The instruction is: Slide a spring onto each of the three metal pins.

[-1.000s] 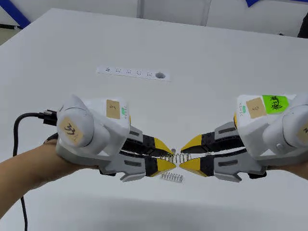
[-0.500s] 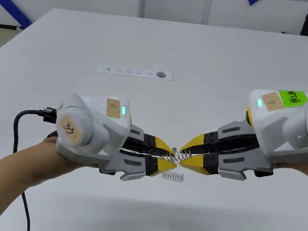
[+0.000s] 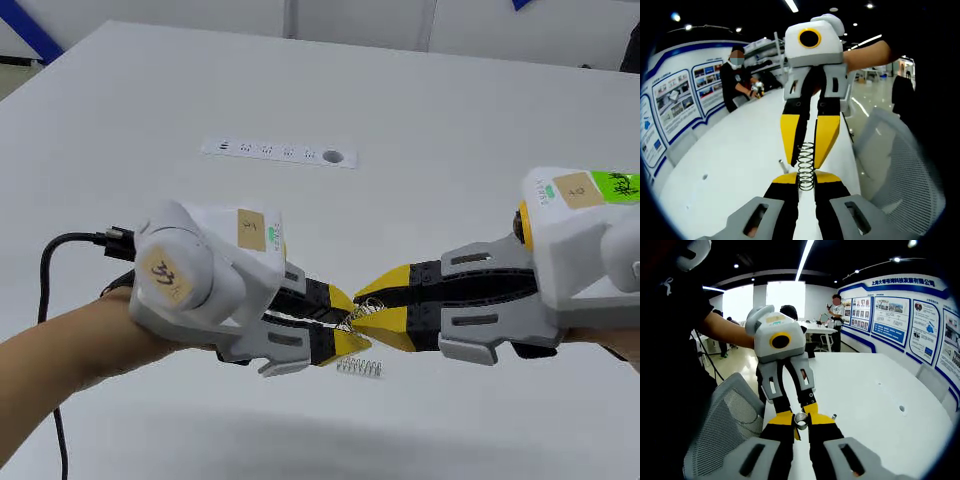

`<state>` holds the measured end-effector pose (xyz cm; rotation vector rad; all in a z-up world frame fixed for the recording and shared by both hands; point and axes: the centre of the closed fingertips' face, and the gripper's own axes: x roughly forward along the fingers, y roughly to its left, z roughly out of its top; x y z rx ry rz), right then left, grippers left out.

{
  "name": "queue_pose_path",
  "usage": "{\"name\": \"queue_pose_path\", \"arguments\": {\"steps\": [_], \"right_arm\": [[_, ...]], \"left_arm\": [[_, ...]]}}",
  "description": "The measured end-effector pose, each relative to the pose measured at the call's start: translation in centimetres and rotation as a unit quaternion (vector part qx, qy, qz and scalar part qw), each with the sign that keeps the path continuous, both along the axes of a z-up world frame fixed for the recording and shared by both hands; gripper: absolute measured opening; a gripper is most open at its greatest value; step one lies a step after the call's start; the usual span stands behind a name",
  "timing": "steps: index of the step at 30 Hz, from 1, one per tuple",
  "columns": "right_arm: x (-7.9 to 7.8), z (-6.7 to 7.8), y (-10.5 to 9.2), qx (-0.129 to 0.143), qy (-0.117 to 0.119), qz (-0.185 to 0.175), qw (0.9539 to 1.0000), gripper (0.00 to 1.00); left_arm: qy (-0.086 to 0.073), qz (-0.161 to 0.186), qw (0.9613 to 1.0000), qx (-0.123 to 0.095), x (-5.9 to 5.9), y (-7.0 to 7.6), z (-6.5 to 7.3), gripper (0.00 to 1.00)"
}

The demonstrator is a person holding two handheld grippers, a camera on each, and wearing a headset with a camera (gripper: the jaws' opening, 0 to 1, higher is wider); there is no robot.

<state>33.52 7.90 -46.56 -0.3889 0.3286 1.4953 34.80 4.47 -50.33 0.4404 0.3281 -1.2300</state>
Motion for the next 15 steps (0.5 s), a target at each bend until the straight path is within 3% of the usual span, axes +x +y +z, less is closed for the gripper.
{"name": "queue_pose_path", "arguments": {"steps": [4, 15], "right_arm": [[0.05, 0.29, 0.38, 0.005, 0.001, -0.004, 1.0, 0.11], [0.55, -0.28, 0.81, -0.011, -0.004, -0.014, 0.9998, 0.11]], "left_arm": [[0.001, 0.005, 1.0, -0.005, 0.11, -0.07, 0.14, 0.1], [0.0, 0.02, 0.9998, 0.003, 0.45, 0.59, -0.33, 0.11]]}}
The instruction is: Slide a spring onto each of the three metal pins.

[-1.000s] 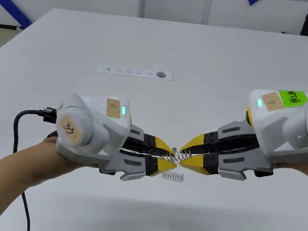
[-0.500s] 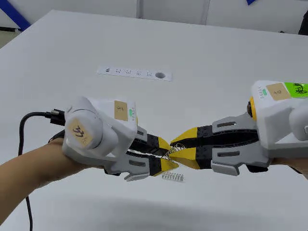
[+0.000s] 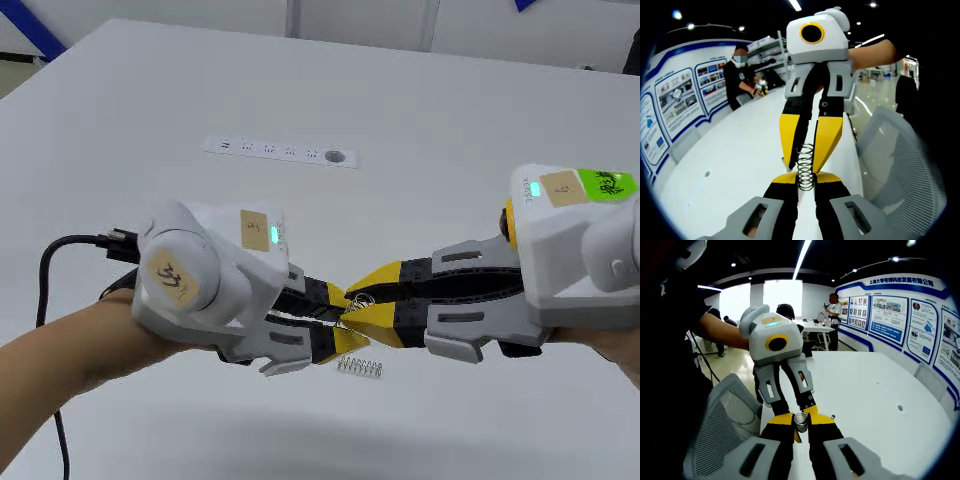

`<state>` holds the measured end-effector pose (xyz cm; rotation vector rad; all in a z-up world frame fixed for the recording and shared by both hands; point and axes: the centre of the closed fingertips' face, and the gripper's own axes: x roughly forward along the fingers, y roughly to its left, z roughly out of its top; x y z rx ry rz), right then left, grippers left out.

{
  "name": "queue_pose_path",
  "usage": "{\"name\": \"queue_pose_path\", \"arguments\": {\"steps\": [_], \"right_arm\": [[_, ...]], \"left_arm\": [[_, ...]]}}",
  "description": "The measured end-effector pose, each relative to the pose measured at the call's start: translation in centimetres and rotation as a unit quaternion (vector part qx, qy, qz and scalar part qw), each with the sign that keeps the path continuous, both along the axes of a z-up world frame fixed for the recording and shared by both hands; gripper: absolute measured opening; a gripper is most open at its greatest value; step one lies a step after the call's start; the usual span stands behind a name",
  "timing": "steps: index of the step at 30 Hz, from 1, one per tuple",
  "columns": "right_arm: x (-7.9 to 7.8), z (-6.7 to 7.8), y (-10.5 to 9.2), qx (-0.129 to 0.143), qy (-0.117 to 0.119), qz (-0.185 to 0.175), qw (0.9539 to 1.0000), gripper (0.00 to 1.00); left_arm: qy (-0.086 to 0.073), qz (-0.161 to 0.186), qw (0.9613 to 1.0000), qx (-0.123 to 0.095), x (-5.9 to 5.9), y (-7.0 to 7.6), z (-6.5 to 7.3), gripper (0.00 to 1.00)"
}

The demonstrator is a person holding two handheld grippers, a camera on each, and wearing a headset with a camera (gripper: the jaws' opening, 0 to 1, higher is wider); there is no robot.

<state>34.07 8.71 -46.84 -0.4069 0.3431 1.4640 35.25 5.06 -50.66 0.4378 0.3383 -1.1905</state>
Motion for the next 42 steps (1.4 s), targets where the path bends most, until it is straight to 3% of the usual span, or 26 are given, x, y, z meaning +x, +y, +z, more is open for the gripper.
{"name": "queue_pose_path", "arguments": {"steps": [2, 7, 10, 15, 20, 24, 25, 26, 27, 32, 36, 42], "right_arm": [[0.1, -0.1, 0.0, -0.001, 0.001, -0.002, 1.0, 0.11], [0.7, 0.2, -0.3, 0.008, 0.003, -0.014, 0.9999, 0.11], [1.3, 0.6, -0.7, 0.015, 0.004, -0.024, 0.9996, 0.11], [3.2, 0.7, -2.6, 0.009, -0.005, -0.056, 0.9984, 0.11], [6.1, 0.3, -5.8, -0.009, -0.014, -0.11, 0.9938, 0.11], [8.9, -1.0, -8.8, -0.041, -0.025, -0.168, 0.9846, 0.11], [9.3, -1.3, -9.2, -0.044, -0.025, -0.179, 0.9826, 0.11], [9.8, -1.7, -9.5, -0.044, -0.021, -0.186, 0.9813, 0.11], [10.0, -2.0, -9.8, -0.046, -0.019, -0.192, 0.9802, 0.11], [11.2, -4.3, -10.4, -0.074, -0.016, -0.21, 0.9747, 0.11], [11.8, -6.3, -10.3, -0.083, 0.01, -0.223, 0.9713, 0.11], [12.1, -8.6, -10.4, -0.108, 0.029, -0.226, 0.9678, 0.11]], "left_arm": [[0.014, 0.01, 0.9998, -0.009, 0.0, 0.1, -0.1, 0.11], [0.02, 0.032, 0.9992, 0.011, 0.6, 1.0, -0.9, 0.11], [0.02, 0.046, 0.9987, 0.009, 1.0, 1.7, -1.1, 0.15], [0.024, 0.071, 0.9971, -0.011, 1.5, 2.8, -0.6, 0.29], [0.027, 0.089, 0.9957, 0.004, 1.6, 4.3, -1.2, 0.35], [0.022, 0.098, 0.9949, 0.009, 1.5, 5.5, -1.5, 0.44], [0.014, 0.099, 0.995, 0.01, 1.6, 5.7, -1.4, 0.45], [-0.005, 0.104, 0.9945, 0.017, 1.8, 6.1, -1.3, 0.46], [-0.007, 0.106, 0.9942, 0.02, 1.8, 6.3, -1.3, 0.48], [-0.002, 0.118, 0.9929, 0.014, 1.9, 7.2, -1.2, 0.65], [0.0, 0.137, 0.9905, 0.005, 2.1, 8.1, -0.8, 0.74], [0.009, 0.155, 0.9878, 0.019, 1.8, 9.5, -1.4, 0.76]]}}
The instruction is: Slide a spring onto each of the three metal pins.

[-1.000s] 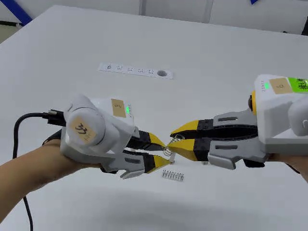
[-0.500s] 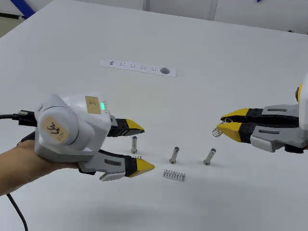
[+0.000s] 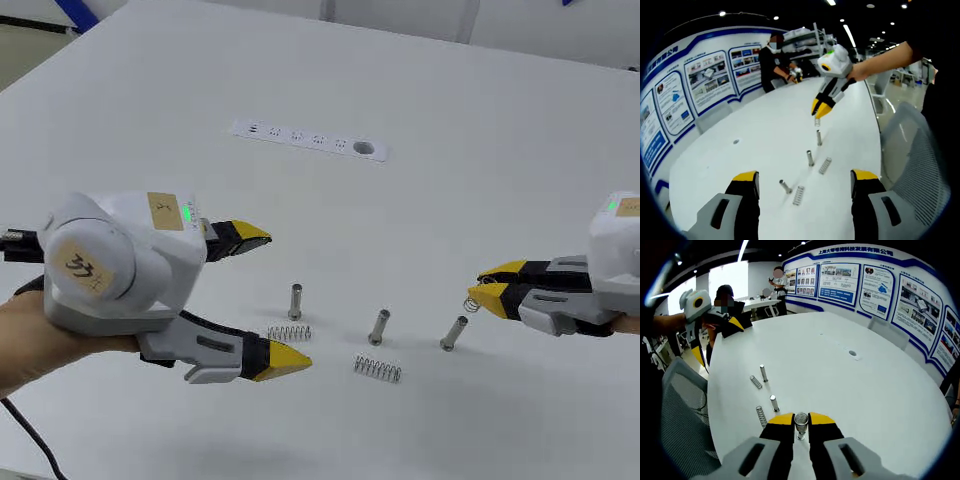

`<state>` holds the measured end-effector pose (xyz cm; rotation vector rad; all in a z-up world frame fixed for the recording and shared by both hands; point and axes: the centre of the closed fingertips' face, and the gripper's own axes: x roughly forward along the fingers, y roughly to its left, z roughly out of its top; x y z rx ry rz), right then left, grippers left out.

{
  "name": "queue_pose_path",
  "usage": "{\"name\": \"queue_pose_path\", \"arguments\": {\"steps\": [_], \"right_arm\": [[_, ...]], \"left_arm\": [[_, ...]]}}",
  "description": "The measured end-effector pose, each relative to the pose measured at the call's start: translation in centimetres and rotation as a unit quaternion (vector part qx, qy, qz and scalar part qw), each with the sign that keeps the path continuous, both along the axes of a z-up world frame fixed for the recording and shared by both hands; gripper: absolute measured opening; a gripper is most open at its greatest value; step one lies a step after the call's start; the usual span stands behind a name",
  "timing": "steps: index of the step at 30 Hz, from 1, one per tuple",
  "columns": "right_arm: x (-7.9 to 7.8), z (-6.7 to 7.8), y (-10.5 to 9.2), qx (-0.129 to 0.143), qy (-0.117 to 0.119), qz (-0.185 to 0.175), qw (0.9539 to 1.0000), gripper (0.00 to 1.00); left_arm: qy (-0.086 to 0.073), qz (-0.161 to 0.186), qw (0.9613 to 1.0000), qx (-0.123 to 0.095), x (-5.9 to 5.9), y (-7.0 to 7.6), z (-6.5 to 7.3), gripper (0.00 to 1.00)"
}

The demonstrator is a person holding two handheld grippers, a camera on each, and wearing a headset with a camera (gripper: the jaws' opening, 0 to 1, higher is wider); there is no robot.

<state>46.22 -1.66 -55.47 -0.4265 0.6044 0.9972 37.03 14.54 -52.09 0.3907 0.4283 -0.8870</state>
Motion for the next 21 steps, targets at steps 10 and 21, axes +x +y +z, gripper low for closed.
{"name": "queue_pose_path", "arguments": {"steps": [10, 21], "right_arm": [[0.3, -1.3, -0.3, -0.017, 0.011, -0.004, 0.9998, 0.11], [0.3, -1.9, 0.1, -0.02, 0.024, -0.007, 0.9995, 0.11]], "left_arm": [[0.005, 0.013, 0.9999, -0.006, 0.0, 0.1, -0.1, 0.82], [0.019, 0.019, 0.9996, -0.004, -0.4, 0.4, -0.7, 0.87]]}}
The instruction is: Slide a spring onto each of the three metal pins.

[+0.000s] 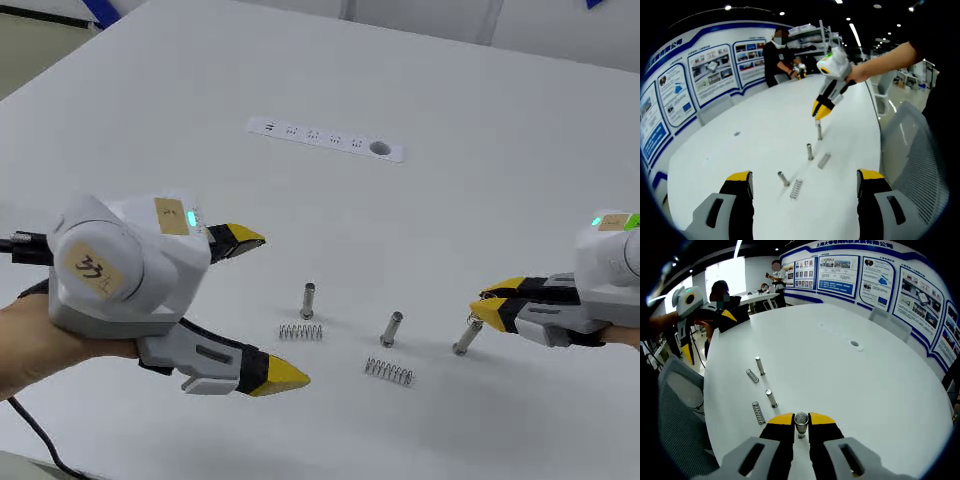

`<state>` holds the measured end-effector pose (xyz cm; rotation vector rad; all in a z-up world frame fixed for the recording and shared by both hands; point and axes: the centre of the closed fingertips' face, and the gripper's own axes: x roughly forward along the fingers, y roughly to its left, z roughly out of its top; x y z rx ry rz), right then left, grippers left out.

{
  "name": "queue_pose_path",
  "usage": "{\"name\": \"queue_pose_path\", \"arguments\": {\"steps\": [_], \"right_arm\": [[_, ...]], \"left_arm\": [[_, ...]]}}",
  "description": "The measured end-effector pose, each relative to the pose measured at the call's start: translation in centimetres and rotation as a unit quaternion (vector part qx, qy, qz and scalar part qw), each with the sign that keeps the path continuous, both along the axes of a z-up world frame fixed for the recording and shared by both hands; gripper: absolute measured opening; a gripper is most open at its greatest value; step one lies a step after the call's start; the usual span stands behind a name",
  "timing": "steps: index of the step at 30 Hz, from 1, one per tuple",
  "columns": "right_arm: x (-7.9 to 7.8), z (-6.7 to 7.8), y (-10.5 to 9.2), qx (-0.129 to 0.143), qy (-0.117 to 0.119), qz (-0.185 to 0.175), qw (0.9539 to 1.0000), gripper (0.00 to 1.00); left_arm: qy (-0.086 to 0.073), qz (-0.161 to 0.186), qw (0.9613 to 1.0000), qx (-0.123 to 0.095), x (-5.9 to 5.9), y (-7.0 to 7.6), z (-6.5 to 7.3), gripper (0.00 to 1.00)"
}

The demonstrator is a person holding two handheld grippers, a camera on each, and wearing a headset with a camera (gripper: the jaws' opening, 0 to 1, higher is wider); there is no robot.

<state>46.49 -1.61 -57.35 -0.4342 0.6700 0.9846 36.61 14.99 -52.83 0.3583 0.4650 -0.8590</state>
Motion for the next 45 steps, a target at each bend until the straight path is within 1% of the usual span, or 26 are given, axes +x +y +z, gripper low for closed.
{"name": "queue_pose_path", "arguments": {"steps": [12, 14, 15, 17, 20, 26, 29, 34, 38, 42, 45], "right_arm": [[0.0, -0.2, -0.3, -0.009, 0.007, -0.007, 0.9999, 0.11], [0.2, -0.9, -0.6, -0.026, 0.005, -0.008, 0.9996, 0.11], [0.3, -1.2, -0.7, -0.027, 0.01, -0.012, 0.9995, 0.11], [0.3, -1.4, -0.7, -0.02, 0.014, -0.016, 0.9996, 0.11], [0.5, -1.9, -0.8, -0.015, 0.018, -0.024, 0.9994, 0.11], [0.5, -3.2, -0.8, -0.002, 0.031, -0.042, 0.9986, 0.11], [0.4, -3.7, -0.7, -0.003, 0.035, -0.05, 0.9981, 0.11], [0.3, -4.4, -0.5, -0.009, 0.035, -0.047, 0.9982, 0.11], [0.2, -5.1, -0.4, -0.026, 0.031, -0.035, 0.9986, 0.11], [0.3, -5.3, -0.5, -0.028, 0.031, -0.036, 0.9985, 0.11], [0.1, -5.7, -0.5, -0.035, 0.034, -0.031, 0.9983, 0.11]], "left_arm": [[0.005, 0.0, 1.0, 0.003, -0.2, 0.0, -0.4, 0.86], [0.007, -0.001, 1.0, 0.002, -0.2, -0.1, -0.5, 0.86], [0.009, -0.001, 1.0, 0.004, -0.3, 0.0, -0.6, 0.86], [0.009, -0.001, 0.9999, 0.006, -0.3, 0.1, -0.6, 0.86], [0.01, 0.003, 0.9999, 0.003, -0.4, 0.3, -0.6, 0.86], [0.017, 0.004, 0.9998, 0.005, -0.6, 0.4, -1.0, 0.85], [0.019, 0.004, 0.9998, 0.004, -0.6, 0.4, -1.1, 0.85], [0.022, 0.003, 0.9997, 0.005, -0.7, 0.3, -1.2, 0.84], [0.021, 0.006, 0.9997, 0.003, -0.6, 0.4, -1.1, 0.84], [0.023, 0.007, 0.9997, 0.006, -0.8, 0.6, -1.3, 0.84], [0.025, 0.008, 0.9997, 0.006, -0.9, 0.6, -1.4, 0.84]]}}
